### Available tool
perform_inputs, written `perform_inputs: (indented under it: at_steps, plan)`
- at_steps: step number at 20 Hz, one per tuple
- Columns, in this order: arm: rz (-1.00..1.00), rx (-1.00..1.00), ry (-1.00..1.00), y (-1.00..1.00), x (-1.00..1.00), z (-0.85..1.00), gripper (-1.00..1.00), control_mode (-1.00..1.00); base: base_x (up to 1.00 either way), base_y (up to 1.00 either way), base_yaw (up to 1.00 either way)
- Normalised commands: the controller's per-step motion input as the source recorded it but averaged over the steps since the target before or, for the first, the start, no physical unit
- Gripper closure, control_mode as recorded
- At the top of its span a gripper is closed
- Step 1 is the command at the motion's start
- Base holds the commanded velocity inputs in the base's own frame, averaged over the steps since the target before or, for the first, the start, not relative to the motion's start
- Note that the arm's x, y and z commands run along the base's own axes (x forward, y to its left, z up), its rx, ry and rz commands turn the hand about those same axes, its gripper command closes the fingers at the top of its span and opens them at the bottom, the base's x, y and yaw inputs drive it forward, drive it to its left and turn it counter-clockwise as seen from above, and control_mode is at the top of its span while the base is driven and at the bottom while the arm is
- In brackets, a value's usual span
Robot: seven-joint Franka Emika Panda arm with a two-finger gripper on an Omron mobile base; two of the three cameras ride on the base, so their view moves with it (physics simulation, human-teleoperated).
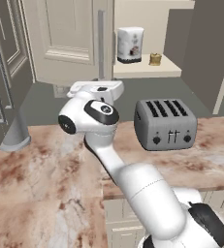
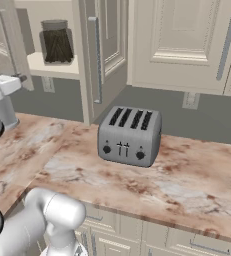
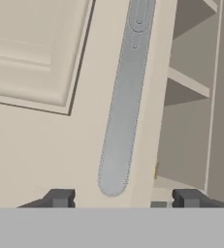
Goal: Pick the jar and candle from the dining table and place them in the open cabinet. Close the cabinet after placing the objects.
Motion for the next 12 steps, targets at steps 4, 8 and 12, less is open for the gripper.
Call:
perform_inputs:
  at_steps: [4,8,12]
  plan:
    - [0.0,0.0,0.0,-0.32,0.47,-0.08,-1.0,-1.0,0.0,0.0,0.0]
    - [0.0,0.0,0.0,-0.34,0.48,-0.1,-1.0,-1.0,0.0,0.0,0.0]
    - [0.0,0.0,0.0,-0.27,0.48,-0.04,-1.0,-1.0,0.0,0.0,0.0]
